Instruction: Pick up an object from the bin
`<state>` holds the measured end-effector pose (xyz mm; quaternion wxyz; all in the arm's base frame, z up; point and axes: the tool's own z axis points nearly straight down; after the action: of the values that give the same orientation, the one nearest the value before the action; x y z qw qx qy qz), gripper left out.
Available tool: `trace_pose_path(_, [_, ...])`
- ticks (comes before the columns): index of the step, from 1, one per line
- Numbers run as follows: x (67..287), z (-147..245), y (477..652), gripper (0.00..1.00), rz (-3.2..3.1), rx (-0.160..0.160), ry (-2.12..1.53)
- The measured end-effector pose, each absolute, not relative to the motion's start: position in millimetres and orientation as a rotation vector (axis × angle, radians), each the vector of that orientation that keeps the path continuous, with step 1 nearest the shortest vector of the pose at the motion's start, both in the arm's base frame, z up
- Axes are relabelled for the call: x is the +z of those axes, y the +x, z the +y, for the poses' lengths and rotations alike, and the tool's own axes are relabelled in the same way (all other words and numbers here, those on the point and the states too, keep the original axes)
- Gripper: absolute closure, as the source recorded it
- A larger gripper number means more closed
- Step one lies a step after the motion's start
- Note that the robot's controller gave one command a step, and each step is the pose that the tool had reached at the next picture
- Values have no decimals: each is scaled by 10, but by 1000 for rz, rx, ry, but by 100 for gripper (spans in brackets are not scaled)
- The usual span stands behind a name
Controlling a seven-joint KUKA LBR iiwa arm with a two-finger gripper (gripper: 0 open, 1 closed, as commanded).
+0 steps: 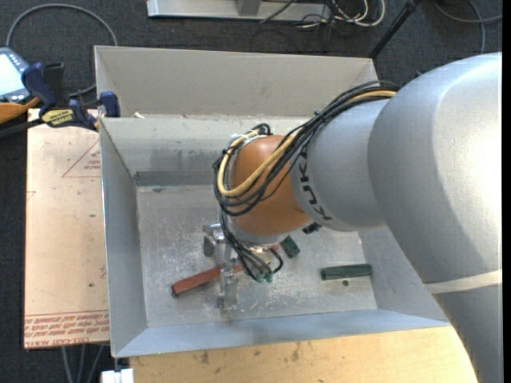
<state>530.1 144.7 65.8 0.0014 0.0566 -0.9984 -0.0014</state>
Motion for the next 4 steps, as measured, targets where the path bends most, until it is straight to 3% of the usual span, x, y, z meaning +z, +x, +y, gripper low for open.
trace_pose_path(1, [1008,1341,5259,0,-3144,-3,37])
trace_pose_path(2, [993,1276,5216,0,-3139,-1,102])
trace_pose_path(3, [682,1243,5136,0,-3139,-2,31])
trace_pose_path(4, [681,1248,5139,0,-3141,-2,31])
